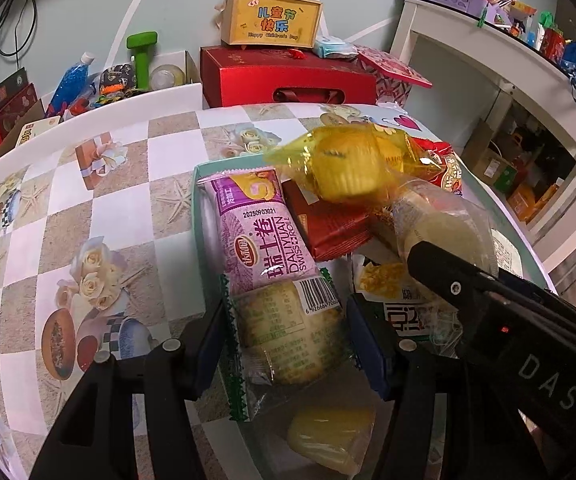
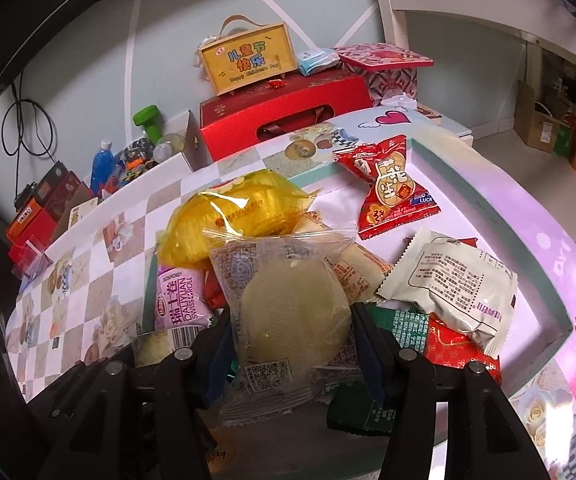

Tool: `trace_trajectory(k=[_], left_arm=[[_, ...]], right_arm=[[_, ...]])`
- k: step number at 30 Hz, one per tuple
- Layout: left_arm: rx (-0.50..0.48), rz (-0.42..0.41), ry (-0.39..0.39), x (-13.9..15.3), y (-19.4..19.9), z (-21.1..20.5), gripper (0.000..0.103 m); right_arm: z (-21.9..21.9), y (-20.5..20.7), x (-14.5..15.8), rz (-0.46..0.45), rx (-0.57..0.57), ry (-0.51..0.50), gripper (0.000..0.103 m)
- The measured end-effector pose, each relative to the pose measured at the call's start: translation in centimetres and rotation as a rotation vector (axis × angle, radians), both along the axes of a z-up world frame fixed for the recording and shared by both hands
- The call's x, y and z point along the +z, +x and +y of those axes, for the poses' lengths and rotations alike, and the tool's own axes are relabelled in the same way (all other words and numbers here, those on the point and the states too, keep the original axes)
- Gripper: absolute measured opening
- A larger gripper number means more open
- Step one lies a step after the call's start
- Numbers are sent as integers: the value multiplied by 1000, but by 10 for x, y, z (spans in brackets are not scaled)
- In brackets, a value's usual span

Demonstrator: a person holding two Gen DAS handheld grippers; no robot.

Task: Organize snacks
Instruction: 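Lower biscuit packet into tray with left tool while right tool lowers bun bag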

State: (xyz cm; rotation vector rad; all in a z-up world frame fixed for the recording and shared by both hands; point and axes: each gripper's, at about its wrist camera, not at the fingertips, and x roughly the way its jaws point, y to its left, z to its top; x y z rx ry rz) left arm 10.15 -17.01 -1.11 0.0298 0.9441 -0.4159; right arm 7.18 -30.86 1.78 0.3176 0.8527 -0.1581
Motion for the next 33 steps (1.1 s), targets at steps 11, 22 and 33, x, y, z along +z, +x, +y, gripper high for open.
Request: trace_trajectory(k=[11, 22, 33], left_arm=[[-15, 12, 14, 7, -1, -1, 63], [-34, -4, 28, 20, -8, 0, 65], [-55, 6, 33, 28, -14, 2, 66]], right_arm=[[4, 0, 4, 20, 11, -41, 61], [-5, -9, 19, -14, -15, -40, 70], [-9, -16, 30, -47, -31, -46, 73]])
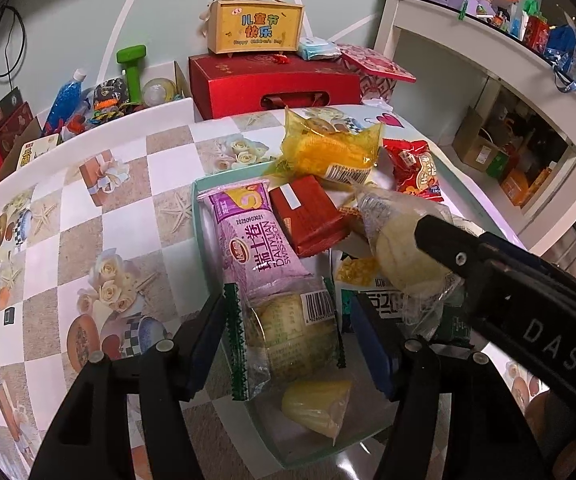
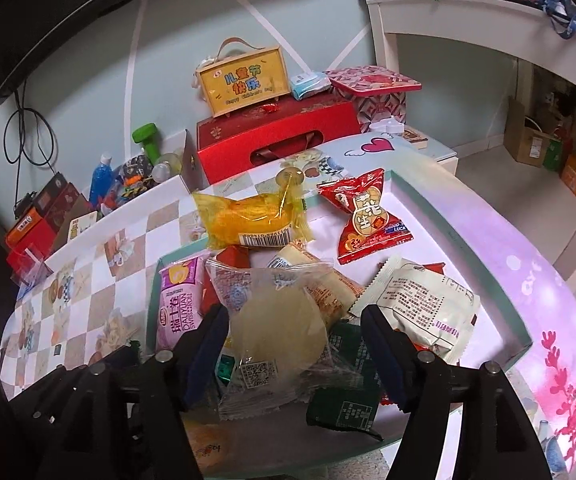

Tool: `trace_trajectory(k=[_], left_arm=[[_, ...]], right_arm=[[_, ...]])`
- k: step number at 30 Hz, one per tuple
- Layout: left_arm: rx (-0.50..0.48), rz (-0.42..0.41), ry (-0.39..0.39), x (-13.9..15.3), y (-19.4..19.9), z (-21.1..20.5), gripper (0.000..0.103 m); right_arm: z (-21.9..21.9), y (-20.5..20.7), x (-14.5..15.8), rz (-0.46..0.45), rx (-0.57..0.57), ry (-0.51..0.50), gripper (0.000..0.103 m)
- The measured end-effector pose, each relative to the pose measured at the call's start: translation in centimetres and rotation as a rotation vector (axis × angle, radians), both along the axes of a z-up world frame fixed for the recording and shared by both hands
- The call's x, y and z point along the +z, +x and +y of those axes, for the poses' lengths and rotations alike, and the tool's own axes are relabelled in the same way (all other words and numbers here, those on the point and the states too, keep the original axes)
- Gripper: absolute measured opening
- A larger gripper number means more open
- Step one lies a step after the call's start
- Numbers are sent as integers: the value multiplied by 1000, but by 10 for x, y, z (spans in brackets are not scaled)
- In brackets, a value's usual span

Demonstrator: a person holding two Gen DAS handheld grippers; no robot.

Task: Organize snacks
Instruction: 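Lower biscuit packet into tray with left tool while right tool lowers bun bag, then open both tools to release the snacks in the tray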

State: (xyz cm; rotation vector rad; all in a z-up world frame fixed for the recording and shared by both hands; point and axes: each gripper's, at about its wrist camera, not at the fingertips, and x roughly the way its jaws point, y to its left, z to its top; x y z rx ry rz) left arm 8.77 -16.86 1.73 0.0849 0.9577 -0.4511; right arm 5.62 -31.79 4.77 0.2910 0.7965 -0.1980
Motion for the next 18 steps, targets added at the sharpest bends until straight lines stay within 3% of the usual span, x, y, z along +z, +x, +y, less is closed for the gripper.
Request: trace_trajectory(k=[4, 10, 18], left_arm=[[-6, 13, -14, -1, 0, 0, 77], [-2, 6, -18, 3, -1, 2, 78], [50, -2, -30, 8, 5, 20, 78]], right_arm=[[-1, 1, -2, 18, -4, -6, 79], [-5, 1, -5, 24, -17, 5, 89], [-9, 0, -7, 30, -31, 14, 90]])
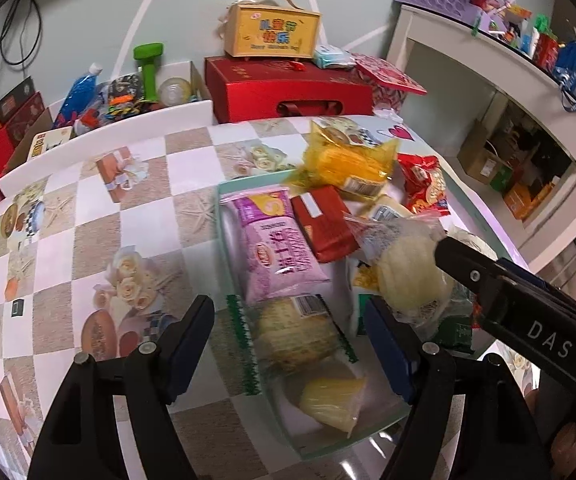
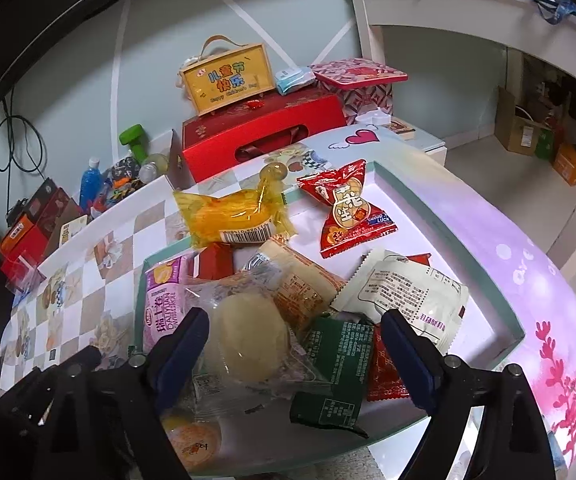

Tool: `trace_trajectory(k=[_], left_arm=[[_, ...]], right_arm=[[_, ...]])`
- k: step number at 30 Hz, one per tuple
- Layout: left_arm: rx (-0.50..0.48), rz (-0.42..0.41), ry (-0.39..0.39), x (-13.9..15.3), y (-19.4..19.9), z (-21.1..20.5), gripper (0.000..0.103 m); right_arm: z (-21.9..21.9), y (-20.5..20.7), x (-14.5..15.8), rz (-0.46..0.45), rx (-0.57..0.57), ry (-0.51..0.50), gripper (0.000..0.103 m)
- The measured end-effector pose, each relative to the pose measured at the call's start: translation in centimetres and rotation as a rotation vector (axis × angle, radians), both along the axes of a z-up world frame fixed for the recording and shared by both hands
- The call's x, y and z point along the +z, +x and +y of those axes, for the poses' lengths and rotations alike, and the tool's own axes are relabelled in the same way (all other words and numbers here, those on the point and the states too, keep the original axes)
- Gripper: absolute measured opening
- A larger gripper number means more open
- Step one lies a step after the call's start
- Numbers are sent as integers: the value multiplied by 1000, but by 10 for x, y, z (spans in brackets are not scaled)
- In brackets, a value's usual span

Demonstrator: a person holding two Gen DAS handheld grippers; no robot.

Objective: Organize snacks

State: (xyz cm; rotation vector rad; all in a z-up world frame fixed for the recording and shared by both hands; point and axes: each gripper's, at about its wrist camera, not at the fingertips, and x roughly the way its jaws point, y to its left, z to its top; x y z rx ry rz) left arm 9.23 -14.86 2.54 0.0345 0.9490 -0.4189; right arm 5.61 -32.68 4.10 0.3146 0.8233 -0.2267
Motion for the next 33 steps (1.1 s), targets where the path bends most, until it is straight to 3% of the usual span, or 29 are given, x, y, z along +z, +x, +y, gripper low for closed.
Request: trace_trajectory(k=[4, 7, 9, 10, 11, 16, 26, 33], left_arm=[[62, 2, -12, 1, 5, 16, 78], [163, 9, 7, -3, 11, 33, 78], [227, 9, 34, -7, 14, 43, 84], [251, 7, 44, -8, 14, 48, 93], [280, -1, 54, -10, 14, 54, 96], [364, -40, 77, -12, 15, 72, 102], [367, -10, 92, -14, 7, 77, 103], [432, -60, 150, 0, -7, 86, 103]], right_arm=[[2, 1, 0, 4, 12, -2, 90], [8, 3, -1, 8, 39, -8, 92], [13, 4, 0, 8, 55, -18, 103], [16, 5, 0, 4, 65, -28, 103], [18, 6, 0, 3, 71, -32, 103], [27, 9, -4, 18, 101, -51, 103], [46, 9, 0, 28, 146, -90, 103], [61, 1, 5, 40, 159, -113, 103]])
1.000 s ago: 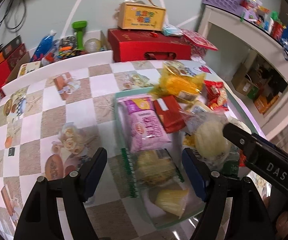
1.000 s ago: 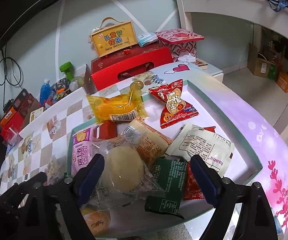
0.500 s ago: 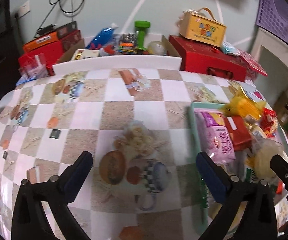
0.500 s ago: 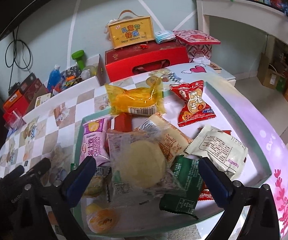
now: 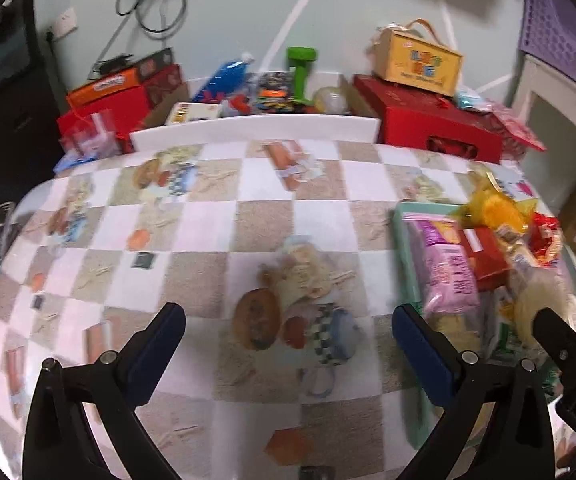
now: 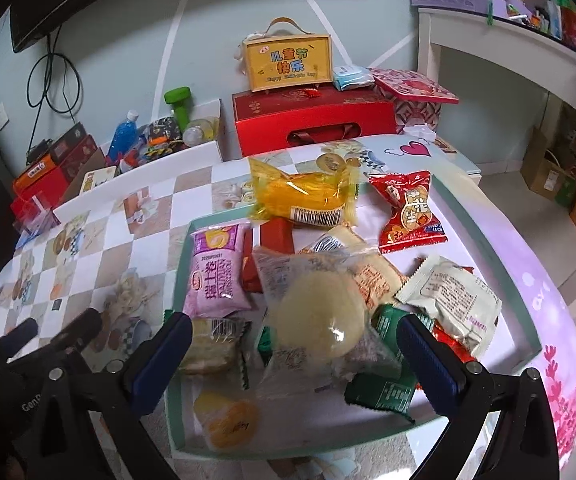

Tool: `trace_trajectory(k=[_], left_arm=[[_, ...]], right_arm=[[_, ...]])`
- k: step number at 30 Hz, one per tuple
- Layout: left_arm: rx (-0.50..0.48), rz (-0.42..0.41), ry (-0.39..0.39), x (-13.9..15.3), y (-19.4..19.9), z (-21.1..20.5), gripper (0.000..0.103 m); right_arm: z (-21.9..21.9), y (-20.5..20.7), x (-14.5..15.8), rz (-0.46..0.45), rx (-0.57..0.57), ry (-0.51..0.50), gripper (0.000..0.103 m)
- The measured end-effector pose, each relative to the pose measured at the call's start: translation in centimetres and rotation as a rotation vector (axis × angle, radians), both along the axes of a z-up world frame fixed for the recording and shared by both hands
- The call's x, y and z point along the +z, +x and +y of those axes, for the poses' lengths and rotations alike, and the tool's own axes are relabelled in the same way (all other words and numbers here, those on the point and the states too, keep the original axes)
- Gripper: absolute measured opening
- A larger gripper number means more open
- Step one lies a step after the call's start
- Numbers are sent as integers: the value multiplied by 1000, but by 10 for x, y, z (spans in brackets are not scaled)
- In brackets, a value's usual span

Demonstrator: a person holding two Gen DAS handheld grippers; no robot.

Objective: Organize snacks

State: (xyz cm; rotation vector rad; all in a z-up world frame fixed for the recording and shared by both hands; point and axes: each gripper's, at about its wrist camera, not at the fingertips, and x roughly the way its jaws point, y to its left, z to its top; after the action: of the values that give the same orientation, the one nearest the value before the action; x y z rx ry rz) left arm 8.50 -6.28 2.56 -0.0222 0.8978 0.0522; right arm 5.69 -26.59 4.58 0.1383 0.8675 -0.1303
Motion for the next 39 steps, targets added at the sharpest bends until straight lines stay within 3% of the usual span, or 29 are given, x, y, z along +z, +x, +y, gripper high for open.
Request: trace_trajectory(k=[6, 25, 39], left_arm=[[75, 22, 73, -1, -13, 19, 103], [81, 99, 83, -19, -80, 59, 103], [73, 110, 86, -25, -92, 61, 103]], right_arm=[[14, -12, 3, 15, 10, -29, 103], [54, -66, -18, 91, 79, -59, 103], [57, -75, -20, 98, 94, -55, 103]])
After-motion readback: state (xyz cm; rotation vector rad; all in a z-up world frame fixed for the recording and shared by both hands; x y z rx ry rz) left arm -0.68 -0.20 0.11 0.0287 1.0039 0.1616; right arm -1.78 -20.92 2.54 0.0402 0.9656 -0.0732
